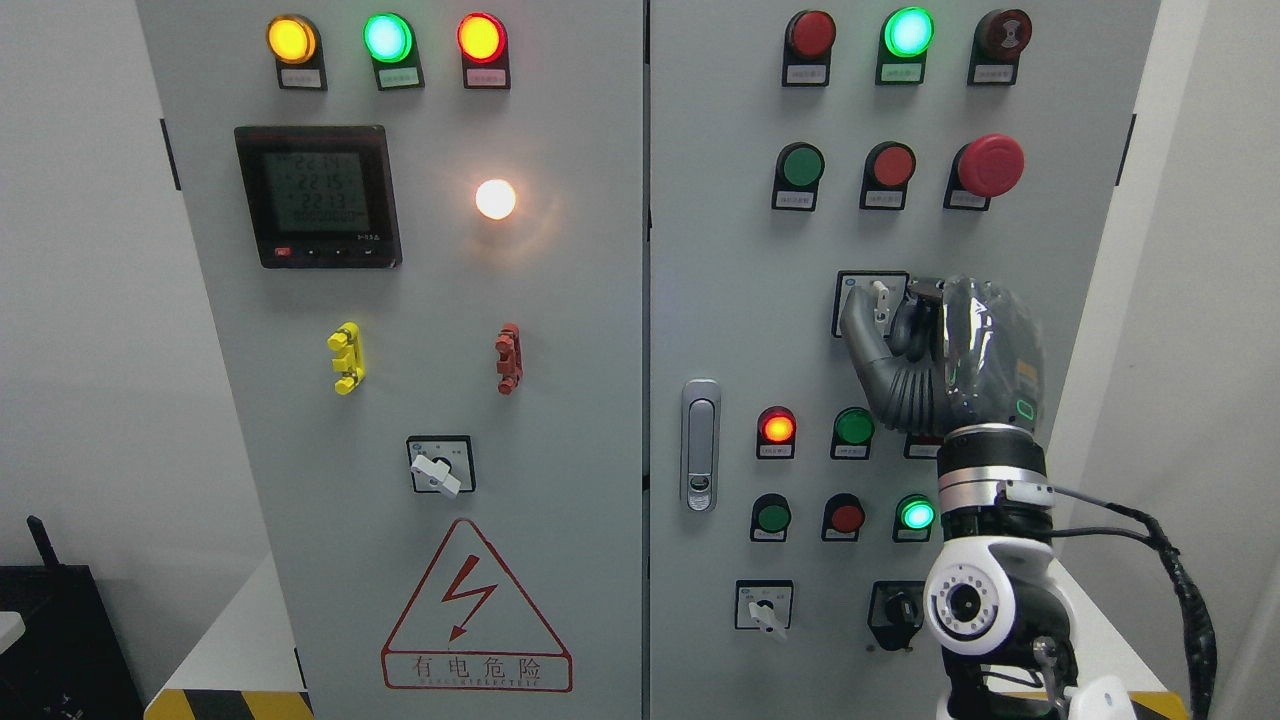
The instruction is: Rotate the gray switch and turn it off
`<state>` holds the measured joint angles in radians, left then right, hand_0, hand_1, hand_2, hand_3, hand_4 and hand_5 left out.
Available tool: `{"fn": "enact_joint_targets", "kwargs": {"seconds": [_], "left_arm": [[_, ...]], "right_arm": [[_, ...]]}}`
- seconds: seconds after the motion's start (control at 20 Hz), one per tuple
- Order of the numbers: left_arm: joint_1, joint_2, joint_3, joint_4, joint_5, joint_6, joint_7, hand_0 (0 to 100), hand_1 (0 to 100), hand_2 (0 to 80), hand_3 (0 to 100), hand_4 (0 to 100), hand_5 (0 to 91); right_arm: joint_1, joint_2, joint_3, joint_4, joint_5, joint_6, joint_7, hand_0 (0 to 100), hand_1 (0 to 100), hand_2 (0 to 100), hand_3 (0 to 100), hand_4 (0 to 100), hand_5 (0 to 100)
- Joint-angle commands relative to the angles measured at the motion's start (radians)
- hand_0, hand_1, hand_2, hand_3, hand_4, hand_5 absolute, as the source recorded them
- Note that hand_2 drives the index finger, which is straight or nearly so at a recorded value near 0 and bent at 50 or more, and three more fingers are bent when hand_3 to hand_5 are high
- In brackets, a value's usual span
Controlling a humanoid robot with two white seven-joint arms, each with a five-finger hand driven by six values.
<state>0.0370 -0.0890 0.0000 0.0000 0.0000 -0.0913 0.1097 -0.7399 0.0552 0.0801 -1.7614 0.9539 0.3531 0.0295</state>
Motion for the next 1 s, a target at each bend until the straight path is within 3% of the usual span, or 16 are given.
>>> {"fn": "enact_joint_targets", "kwargs": {"seconds": [0.0, 0.65, 0.8, 0.95], "left_arm": [[0.0, 0.0, 0.032, 0.023, -0.008, 0.001, -0.001, 12, 39, 0.0, 0, 0, 0.0], [0.0, 0.0, 0.031, 0.023, -0.008, 0.001, 0.001, 12, 39, 0.0, 0, 0, 0.0], [0.0, 0.0, 0.032, 0.023, -0.008, 0.001, -0.001, 12, 39, 0.0, 0, 0, 0.0], [0.0, 0.0, 0.032, 0.023, -0.008, 0.001, -0.001, 12, 39, 0.0, 0, 0, 0.0]], "right_arm": [[0.0, -0.002, 0.0, -0.01, 0.0, -0.002, -0.002, 55, 31, 93, 100, 94, 100], [0.011, -0.017, -0.009, -0.072, 0.002, -0.013, -0.003, 56, 31, 93, 100, 94, 100], [0.037, -0.023, -0.014, -0.113, 0.002, -0.054, -0.011, 57, 31, 93, 100, 94, 100], [0.08, -0.054, -0.025, -0.164, -0.001, -0.12, -0.023, 61, 31, 89, 100, 93, 100]]}}
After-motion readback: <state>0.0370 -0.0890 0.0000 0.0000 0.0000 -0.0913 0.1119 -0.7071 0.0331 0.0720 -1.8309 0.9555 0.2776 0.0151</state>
